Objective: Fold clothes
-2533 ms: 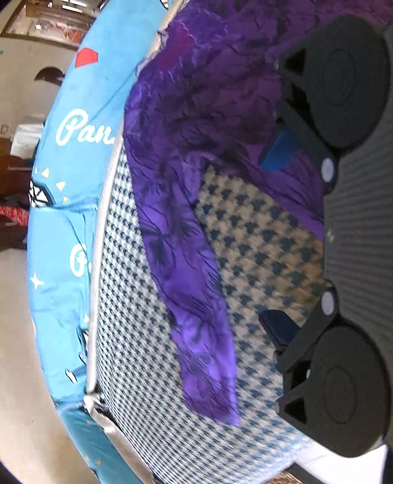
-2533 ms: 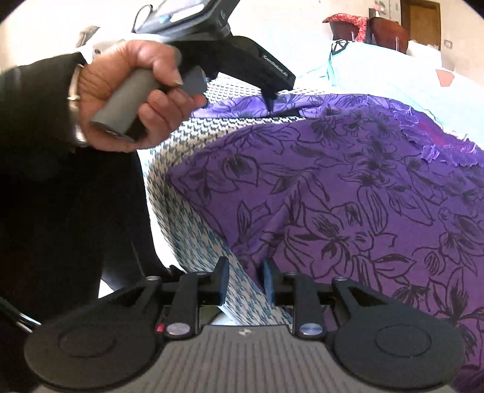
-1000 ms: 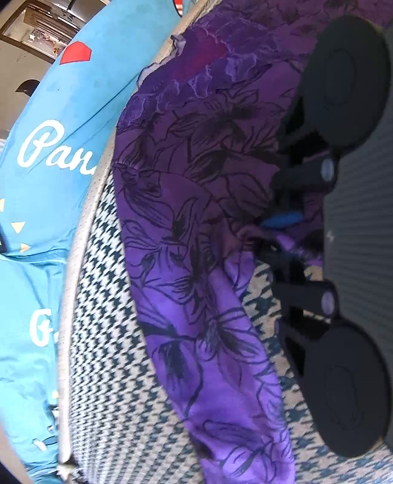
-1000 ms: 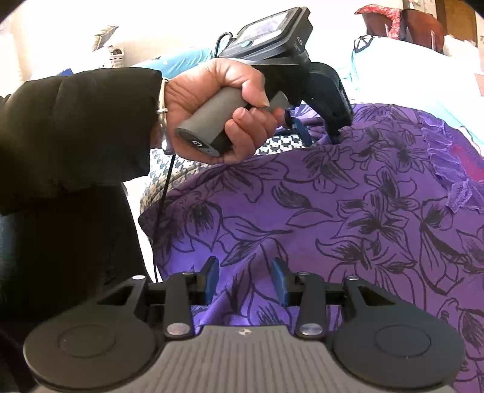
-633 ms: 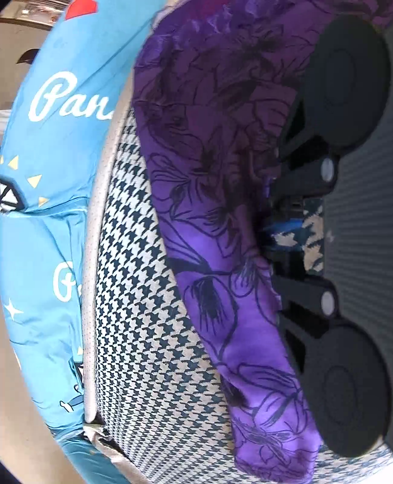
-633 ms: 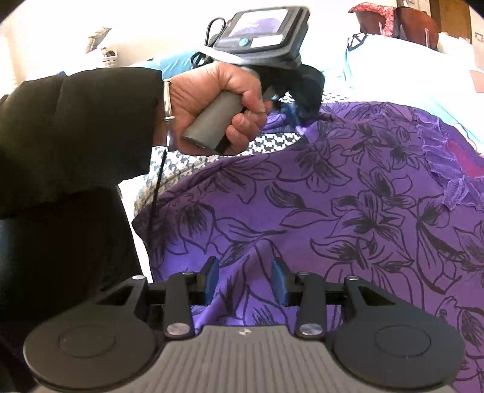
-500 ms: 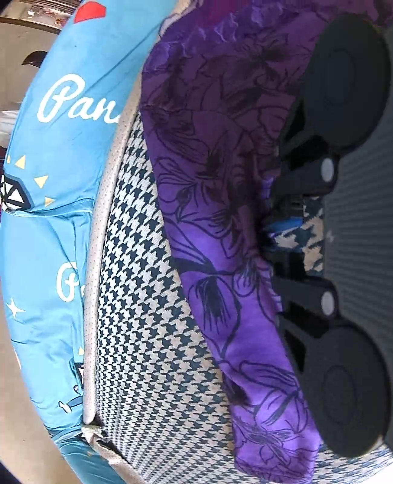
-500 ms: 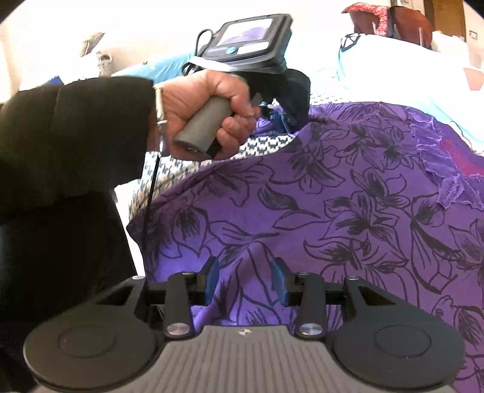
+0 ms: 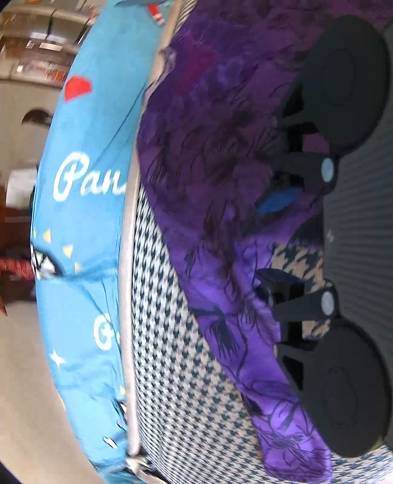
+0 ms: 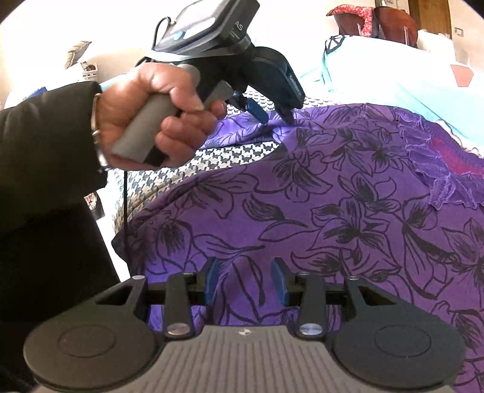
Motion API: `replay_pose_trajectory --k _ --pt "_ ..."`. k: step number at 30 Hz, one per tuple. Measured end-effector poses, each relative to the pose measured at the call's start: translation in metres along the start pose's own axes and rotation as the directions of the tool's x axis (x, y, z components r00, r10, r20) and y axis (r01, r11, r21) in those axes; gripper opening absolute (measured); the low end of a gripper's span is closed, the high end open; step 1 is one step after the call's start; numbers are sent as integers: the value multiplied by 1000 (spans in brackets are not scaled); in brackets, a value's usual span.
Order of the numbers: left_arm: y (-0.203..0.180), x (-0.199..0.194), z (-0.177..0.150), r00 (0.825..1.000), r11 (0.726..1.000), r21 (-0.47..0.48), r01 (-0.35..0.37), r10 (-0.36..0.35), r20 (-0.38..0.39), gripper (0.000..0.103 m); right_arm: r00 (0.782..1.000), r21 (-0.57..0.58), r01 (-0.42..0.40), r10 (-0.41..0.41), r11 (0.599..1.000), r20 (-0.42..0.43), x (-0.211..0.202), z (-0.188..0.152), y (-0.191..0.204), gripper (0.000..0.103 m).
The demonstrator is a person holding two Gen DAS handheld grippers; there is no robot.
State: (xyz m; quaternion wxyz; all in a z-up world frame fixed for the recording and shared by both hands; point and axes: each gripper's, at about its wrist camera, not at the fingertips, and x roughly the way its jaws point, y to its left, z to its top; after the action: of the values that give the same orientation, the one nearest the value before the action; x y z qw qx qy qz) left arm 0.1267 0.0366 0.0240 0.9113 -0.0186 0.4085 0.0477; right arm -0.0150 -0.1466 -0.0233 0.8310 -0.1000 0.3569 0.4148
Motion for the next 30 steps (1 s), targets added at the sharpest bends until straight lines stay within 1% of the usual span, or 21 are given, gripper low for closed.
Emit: replay_pose_trajectory --k 3,4,5,7,10,12,14,16,17,22,27,30 --pt "-19 -1 -9 1000 997 80 11 -12 19 50 1000 10 6 -6 1000 -2 1 0 -1 39" --pt "-24 -1 -11 1000 994 105 12 -15 23 53 1000 15 7 -6 1000 -4 1 0 -2 39" --pt "-28 0 -13 1000 992 123 13 -16 22 56 1000 21 7 -7 1000 -5 2 -1 -3 39" --pt "-33 5 -17 1000 989 149 10 -11 6 58 1000 32 9 -9 999 -9 2 -1 -5 39" --pt "-31 18 -22 999 990 141 -18 24 -38 59 1000 48 12 -11 999 -14 3 -2 -8 40" --pt "-26 26 -26 996 992 124 -38 47 -72 63 1000 54 11 -10 998 -16 3 -2 -8 40" --pt "-20 31 -30 994 993 101 -53 62 -88 80 1000 53 10 -9 999 -18 2 -3 -9 43" --pt "-16 31 -32 994 994 92 -60 69 -89 87 1000 51 10 -9 999 -21 2 -4 -9 45" --pt "-14 31 -33 993 994 88 -64 72 -90 89 1000 49 10 -9 999 -22 2 -4 -8 45" --pt "-7 28 -38 992 996 65 -66 72 -102 92 1000 50 9 -8 999 -23 1 -4 -10 46" --pt "-10 28 -39 990 992 88 -87 96 -101 96 1000 51 2 -1 999 -18 -1 -5 -11 47" --pt "-15 25 -40 991 989 113 -97 107 -85 97 1000 50 -4 5 999 -16 0 -6 -12 48"
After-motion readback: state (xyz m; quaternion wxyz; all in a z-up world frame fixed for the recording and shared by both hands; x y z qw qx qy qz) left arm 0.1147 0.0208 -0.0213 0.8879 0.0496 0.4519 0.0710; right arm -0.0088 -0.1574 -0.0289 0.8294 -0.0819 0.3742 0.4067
